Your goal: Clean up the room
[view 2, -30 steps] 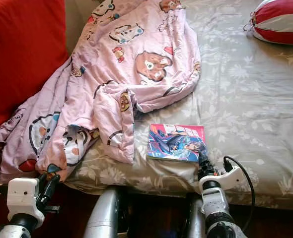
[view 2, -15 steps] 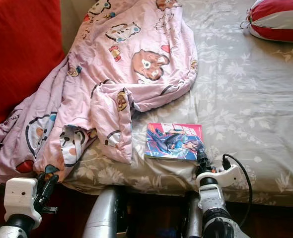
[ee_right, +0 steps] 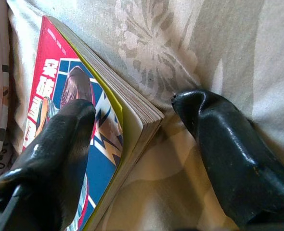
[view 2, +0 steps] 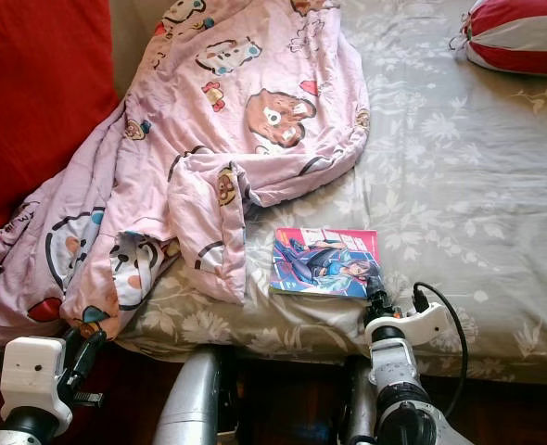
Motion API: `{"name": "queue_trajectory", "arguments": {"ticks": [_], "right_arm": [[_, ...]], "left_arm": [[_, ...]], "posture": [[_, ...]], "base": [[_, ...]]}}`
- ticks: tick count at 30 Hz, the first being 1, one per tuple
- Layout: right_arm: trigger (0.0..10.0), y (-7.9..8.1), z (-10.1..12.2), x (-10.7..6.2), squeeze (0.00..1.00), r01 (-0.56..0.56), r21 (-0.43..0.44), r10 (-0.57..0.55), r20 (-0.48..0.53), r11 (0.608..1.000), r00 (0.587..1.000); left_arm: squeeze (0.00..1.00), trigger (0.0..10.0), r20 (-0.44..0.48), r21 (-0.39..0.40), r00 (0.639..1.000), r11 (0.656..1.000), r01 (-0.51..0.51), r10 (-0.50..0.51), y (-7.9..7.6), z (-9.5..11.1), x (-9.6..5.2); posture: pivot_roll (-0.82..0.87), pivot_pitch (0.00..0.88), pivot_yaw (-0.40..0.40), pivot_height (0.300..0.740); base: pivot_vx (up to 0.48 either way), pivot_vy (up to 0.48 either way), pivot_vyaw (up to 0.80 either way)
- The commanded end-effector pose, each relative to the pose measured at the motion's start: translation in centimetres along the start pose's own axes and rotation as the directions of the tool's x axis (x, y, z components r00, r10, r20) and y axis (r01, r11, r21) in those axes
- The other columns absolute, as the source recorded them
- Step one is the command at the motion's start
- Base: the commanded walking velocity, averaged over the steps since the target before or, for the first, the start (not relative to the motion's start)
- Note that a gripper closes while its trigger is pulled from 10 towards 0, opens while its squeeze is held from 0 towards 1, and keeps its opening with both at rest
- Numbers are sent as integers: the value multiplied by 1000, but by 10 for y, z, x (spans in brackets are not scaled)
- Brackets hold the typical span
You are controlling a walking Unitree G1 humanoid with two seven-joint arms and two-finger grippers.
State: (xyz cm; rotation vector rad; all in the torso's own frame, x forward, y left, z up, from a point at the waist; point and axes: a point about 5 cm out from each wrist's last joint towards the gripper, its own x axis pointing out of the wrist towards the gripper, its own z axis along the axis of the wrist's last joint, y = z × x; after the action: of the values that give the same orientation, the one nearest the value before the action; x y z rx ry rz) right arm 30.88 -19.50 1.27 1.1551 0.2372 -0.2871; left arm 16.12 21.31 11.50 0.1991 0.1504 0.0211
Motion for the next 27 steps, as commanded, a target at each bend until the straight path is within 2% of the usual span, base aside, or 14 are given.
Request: {"name": "queue_trajectory", "arguments": {"ticks": [1, 5, 7, 9, 10, 12, 14, 20, 27], "right_arm": [[10000, -8, -34, -7, 0, 54, 30, -49, -136, 998, 989], [10000, 1, -36, -4, 0, 15, 32, -11, -149, 999, 989], [10000, 14, -40, -1, 0, -54, 38, 60, -177, 998, 982], [10000, 15, -41, -1, 0, -67, 36, 72, -184, 997, 980], [7137, 17, -42, 0, 0, -83, 32, 88, -192, 996, 977], [2588, 18, -42, 0, 0, -94, 29, 98, -195, 995, 976], [0, 16, -41, -1, 0, -91, 24, 94, -193, 996, 977], [0, 4, -39, -5, 0, -63, 7, 63, -189, 998, 980], [0, 0, -41, -8, 0, -55, 0, 54, -192, 998, 980]], "left_arm": [[0, 10000, -19, 37, 1000, 999, -9, 10, 4, 0, -4], [0, 10000, -21, 40, 1000, 999, -7, 8, 4, 0, -5], [0, 10000, -25, 46, 1000, 999, -3, 4, 4, 0, -6], [0, 10000, -26, 47, 1000, 999, -3, 4, 4, 0, -6], [0, 10000, -25, 48, 1000, 999, -2, 3, 3, 0, -5], [0, 10000, -25, 49, 1000, 999, -1, 3, 3, 0, -5], [0, 10000, -25, 50, 1000, 999, -1, 3, 3, 0, -5], [0, 10000, -28, 49, 1000, 999, -2, 4, 2, -2, -4], [0, 10000, -21, 45, 1000, 999, -4, 5, 0, -2, 0]], "posture": [[393, 276, 156, 568], [394, 279, 157, 568], [390, 280, 157, 568], [388, 278, 157, 568], [391, 280, 154, 568], [391, 280, 154, 568], [385, 281, 152, 568], [382, 279, 150, 568], [376, 272, 144, 568]], "base": [[0, 0, 0], [0, 0, 0], [0, 0, 0], [0, 0, 0], [0, 0, 0], [0, 0, 0], [0, 0, 0], [0, 0, 0], [0, 0, 0]]}}
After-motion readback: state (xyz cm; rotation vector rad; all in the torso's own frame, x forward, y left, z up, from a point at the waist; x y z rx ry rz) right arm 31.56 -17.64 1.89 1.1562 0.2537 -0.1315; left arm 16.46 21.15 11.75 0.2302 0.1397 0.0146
